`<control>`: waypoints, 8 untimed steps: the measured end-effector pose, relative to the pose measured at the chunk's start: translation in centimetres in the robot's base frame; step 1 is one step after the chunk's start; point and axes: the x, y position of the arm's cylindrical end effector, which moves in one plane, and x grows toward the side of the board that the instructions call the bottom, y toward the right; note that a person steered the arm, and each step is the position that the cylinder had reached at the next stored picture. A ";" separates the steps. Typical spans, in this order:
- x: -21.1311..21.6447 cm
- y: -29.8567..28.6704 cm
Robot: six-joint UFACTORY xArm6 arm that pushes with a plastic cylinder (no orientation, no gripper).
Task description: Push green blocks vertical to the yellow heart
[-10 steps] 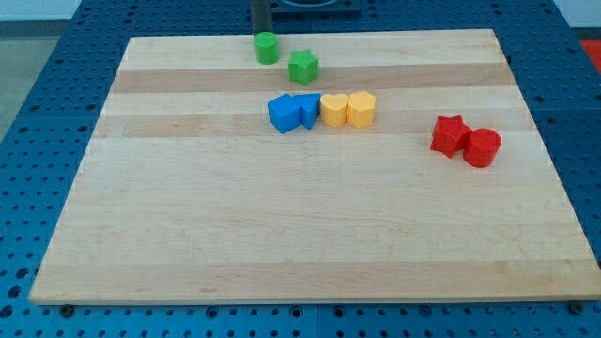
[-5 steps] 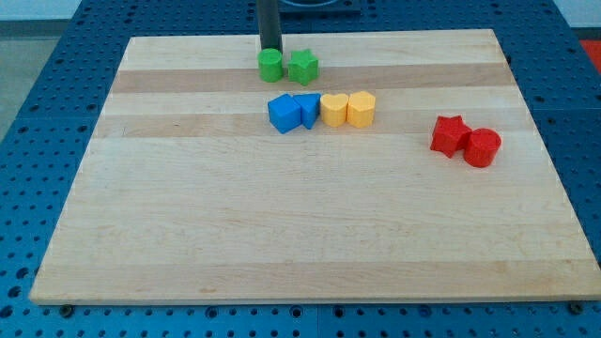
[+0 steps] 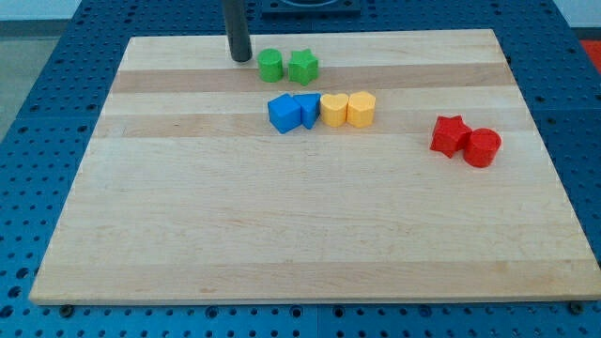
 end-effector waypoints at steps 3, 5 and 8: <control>2.6 1.5; 2.7 4.5; 2.8 4.9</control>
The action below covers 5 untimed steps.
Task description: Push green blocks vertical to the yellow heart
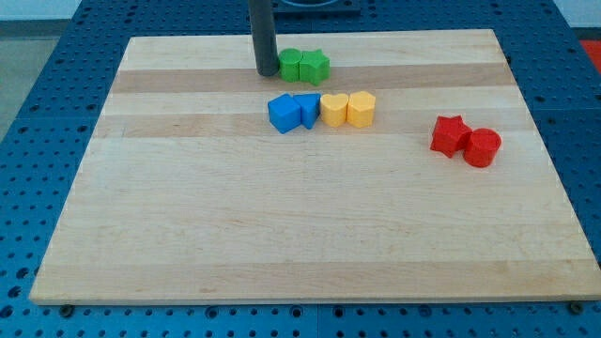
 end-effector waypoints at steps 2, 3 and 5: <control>0.1 1.9; 0.5 3.2; 1.4 5.3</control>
